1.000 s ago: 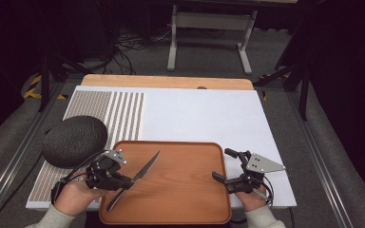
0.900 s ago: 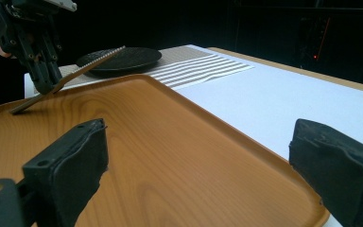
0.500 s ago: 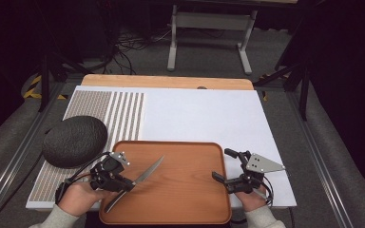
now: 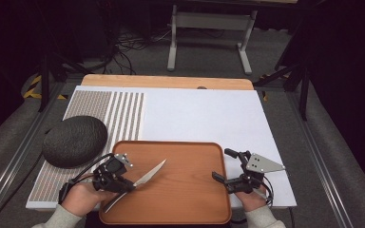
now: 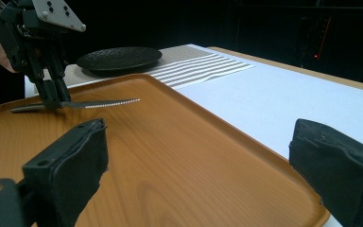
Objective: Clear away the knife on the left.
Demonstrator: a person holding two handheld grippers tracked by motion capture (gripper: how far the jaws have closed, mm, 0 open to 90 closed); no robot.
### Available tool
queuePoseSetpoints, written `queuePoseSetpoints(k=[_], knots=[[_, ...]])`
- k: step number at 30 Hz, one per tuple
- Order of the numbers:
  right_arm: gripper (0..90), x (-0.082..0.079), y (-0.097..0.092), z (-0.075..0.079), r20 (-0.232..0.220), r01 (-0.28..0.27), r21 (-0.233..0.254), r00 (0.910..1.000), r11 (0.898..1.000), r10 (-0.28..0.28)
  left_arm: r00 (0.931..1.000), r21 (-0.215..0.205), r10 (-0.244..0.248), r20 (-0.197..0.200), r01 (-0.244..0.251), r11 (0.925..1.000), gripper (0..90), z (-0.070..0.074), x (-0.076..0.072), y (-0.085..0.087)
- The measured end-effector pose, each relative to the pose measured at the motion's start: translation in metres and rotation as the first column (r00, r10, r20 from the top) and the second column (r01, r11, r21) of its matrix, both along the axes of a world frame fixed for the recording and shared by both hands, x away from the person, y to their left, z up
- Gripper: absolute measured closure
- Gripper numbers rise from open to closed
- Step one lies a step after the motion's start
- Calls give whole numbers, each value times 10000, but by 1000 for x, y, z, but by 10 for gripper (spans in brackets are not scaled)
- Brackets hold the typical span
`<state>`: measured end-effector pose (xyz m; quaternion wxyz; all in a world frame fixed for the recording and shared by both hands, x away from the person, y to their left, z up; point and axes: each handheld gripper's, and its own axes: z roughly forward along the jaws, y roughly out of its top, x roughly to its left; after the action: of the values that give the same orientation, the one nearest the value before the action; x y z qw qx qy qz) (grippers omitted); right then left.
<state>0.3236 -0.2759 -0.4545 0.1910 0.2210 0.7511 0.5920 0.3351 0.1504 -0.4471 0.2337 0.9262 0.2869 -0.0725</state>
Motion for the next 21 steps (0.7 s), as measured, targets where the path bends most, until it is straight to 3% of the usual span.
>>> queuePoseSetpoints(k=[10, 21], knots=[[57, 0, 0, 0, 19, -17, -7, 10000, 10000, 17, 9999, 320, 79, -69, -77, 9995, 794, -4, 0, -4], [57, 0, 0, 0, 35, -52, -15, 10000, 10000, 52, 10000, 300, 69, -21, -68, 9995, 793, -7, 2, -4]])
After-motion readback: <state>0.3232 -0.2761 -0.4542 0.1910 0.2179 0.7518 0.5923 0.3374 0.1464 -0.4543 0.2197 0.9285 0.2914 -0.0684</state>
